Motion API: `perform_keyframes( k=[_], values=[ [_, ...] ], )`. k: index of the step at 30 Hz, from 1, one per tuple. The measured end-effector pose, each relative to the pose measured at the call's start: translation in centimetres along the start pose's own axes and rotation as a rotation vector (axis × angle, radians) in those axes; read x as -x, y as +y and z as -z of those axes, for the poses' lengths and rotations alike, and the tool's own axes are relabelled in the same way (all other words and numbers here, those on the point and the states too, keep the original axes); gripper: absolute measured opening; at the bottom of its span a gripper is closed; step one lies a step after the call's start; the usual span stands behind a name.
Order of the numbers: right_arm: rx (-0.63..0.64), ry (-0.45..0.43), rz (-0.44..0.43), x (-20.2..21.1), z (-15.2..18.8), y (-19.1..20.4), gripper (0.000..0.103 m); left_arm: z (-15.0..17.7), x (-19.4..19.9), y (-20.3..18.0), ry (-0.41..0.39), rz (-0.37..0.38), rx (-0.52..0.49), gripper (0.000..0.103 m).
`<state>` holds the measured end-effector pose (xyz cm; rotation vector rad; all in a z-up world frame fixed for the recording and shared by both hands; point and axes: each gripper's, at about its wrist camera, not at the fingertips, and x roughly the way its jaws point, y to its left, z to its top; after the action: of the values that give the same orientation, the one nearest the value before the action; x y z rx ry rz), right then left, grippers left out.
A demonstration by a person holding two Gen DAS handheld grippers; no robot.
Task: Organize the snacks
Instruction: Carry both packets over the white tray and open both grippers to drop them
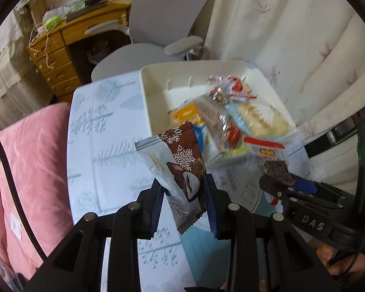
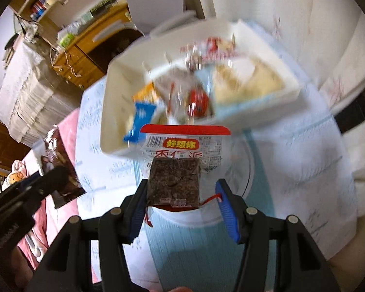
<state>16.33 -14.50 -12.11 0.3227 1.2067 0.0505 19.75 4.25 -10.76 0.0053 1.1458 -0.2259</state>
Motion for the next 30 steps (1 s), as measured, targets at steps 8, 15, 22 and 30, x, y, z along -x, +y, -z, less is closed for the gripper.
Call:
perform_keyframes(
  k=[8, 15, 22, 30],
  values=[
    [0.069, -0.158, -0.039, 1.9, -4.7, -2.6, 0.056, -4.3, -2.1, -2.6, -0.072, 0.027, 0.063, 0.031],
    [0.139, -0.242, -0.043, 1.0, -8.0, -5.1, 0.056, -7.4, -4.3, -4.5, -0.122, -0.028, 0.063, 0.031],
    [0.161, -0.217, -0.040, -0.7, -9.5, -6.7, 0.062, -9.2, -6.7, -5.7, -0.046, -0.112, 0.078, 0.060],
    [0.096, -0.159, -0.092, -0.7, -9.0, -8.4, 0.078, -8.0, -6.4, -5.8, 0.025, -0.100, 0.112, 0.076]
  ],
)
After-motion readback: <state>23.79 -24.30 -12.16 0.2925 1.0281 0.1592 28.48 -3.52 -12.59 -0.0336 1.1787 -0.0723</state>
